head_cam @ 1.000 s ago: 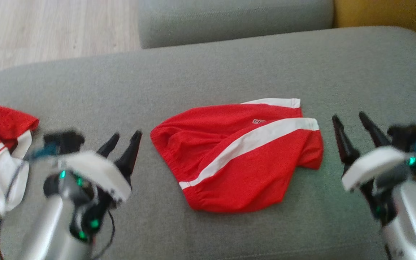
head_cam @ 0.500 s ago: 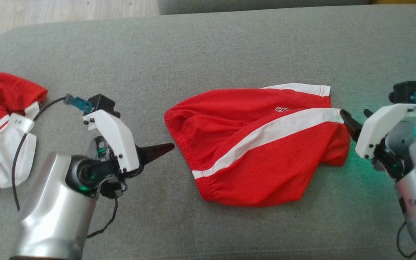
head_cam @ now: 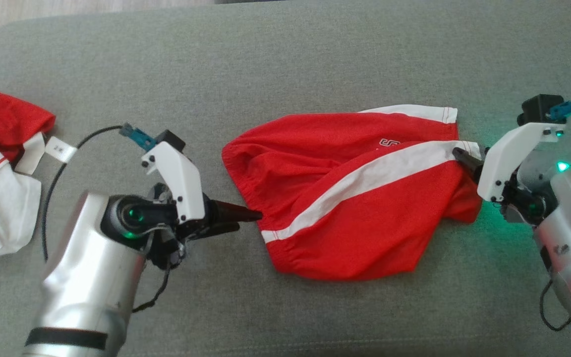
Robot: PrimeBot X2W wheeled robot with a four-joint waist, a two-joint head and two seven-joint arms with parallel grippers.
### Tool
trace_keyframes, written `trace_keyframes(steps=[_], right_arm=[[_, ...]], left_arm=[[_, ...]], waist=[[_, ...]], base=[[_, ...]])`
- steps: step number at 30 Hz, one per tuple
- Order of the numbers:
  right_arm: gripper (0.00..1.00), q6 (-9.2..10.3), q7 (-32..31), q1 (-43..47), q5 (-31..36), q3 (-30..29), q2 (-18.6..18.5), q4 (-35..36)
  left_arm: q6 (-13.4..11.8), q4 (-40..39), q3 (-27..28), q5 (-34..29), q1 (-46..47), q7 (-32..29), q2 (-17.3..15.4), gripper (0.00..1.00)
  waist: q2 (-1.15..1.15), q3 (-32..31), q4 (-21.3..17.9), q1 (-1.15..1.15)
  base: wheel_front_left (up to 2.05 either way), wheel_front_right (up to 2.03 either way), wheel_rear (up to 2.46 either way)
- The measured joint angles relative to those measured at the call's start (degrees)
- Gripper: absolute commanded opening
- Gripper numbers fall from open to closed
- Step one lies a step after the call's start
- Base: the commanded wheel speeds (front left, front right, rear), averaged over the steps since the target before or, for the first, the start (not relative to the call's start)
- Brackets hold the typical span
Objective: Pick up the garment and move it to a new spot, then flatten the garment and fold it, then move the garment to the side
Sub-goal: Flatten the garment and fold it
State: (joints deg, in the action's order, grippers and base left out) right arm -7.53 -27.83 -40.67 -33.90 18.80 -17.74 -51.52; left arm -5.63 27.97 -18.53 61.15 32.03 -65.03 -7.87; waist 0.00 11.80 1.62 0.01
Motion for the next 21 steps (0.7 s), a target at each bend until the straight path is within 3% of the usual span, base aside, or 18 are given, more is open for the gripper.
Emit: trace_keyframes(steps=[7,14,16,18,19,21], right_arm=[[1.00,0.00,0.00,-2.71,-3.44,4.90,0.09,-2.68],[1.00,0.00,-0.01,-3.77,-6.69,9.10,0.16,-3.11],[0.71,0.00,-0.01,-3.84,-7.70,10.33,0.11,-3.11],[0.25,0.00,0.15,-3.83,-8.62,11.54,0.02,-2.99],[0.00,0.00,0.15,-3.83,-8.62,11.54,0.02,-2.99],[0.00,0.00,1.10,-3.83,-9.70,12.59,-0.18,-2.92]], left_arm=[[-1.26,1.53,-1.25,1.70,-0.10,-1.51,2.97,1.00],[-1.00,3.33,-1.69,1.98,-0.26,-1.51,3.39,1.00],[-0.99,3.57,-1.86,2.12,-0.26,-1.83,3.43,0.80],[-0.90,3.63,-1.83,2.14,-0.29,-2.00,3.43,0.31],[-0.90,3.63,-1.83,2.14,-0.29,-2.00,3.43,0.00],[-0.79,3.65,-1.60,2.65,-0.30,-1.57,3.52,0.00]], waist=[[0.00,0.85,-0.90,0.00],[0.00,0.93,-1.99,0.00],[0.00,0.73,-2.19,0.00],[0.00,0.51,-2.34,0.00],[0.00,0.51,-2.34,0.00],[0.00,0.24,-2.40,0.00]], base=[[0.00,0.00,0.00],[0.00,0.00,0.00],[0.00,0.00,0.00],[0.00,0.00,0.00],[0.00,0.00,0.00],[0.00,0.00,0.00]])
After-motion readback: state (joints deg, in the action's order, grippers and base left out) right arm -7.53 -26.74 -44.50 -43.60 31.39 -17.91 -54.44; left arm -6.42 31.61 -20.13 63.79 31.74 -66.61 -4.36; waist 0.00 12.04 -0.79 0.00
